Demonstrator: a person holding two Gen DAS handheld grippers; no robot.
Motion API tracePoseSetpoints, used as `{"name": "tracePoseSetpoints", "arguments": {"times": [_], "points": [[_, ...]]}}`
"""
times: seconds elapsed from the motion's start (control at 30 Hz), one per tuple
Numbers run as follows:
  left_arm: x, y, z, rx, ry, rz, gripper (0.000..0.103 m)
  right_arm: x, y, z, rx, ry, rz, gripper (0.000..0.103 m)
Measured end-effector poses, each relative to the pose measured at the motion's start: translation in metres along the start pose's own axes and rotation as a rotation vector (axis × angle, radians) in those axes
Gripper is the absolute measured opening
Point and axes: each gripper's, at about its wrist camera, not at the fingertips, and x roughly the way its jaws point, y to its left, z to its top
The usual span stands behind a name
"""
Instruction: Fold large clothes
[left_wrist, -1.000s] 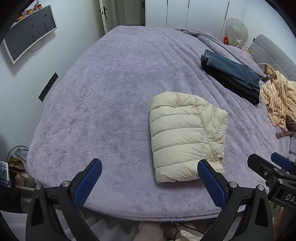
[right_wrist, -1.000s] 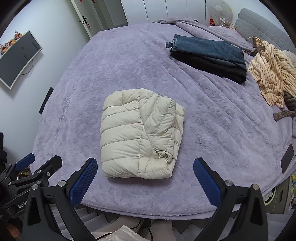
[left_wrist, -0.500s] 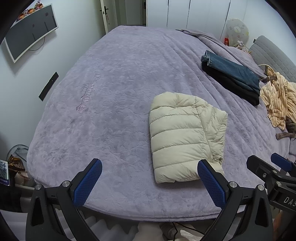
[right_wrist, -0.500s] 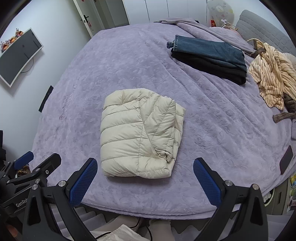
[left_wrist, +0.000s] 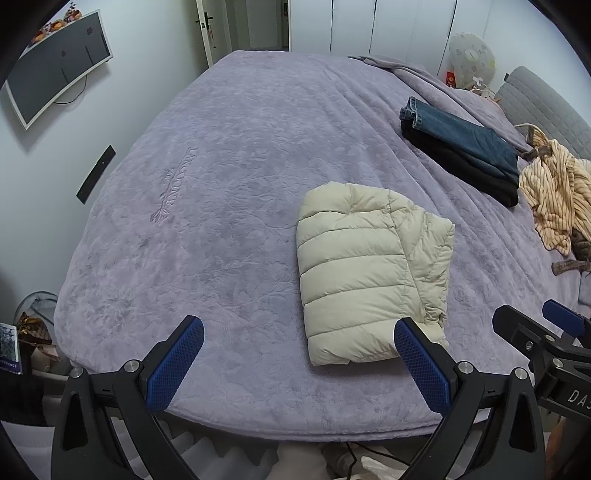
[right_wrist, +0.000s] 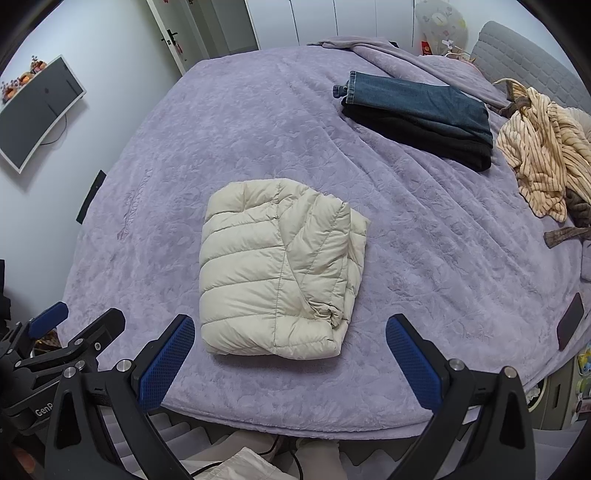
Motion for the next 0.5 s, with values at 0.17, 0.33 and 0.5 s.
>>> {"name": "tracePoseSetpoints", "arguments": {"times": [0.17,0.33,0.5], "points": [[0.0005,-0.0003,0.0000,-0.001,0.002,0.001,0.103,-0.0004,-0.0020,0.0027,-0.003,0.000,-0.004,0.103],[0.0011,-0.0006,0.0001,0.002,0.000,0.005,0.103,0.0000,-0.0038,0.0045,-0.006,0.002,-0.008,0.103],[0.0028,0.0001,0.0000,0.005,0.001,0.003,0.103,-0.0005,-0.0074,0.0063,-0.013,0.004,-0.025,0.103]]}}
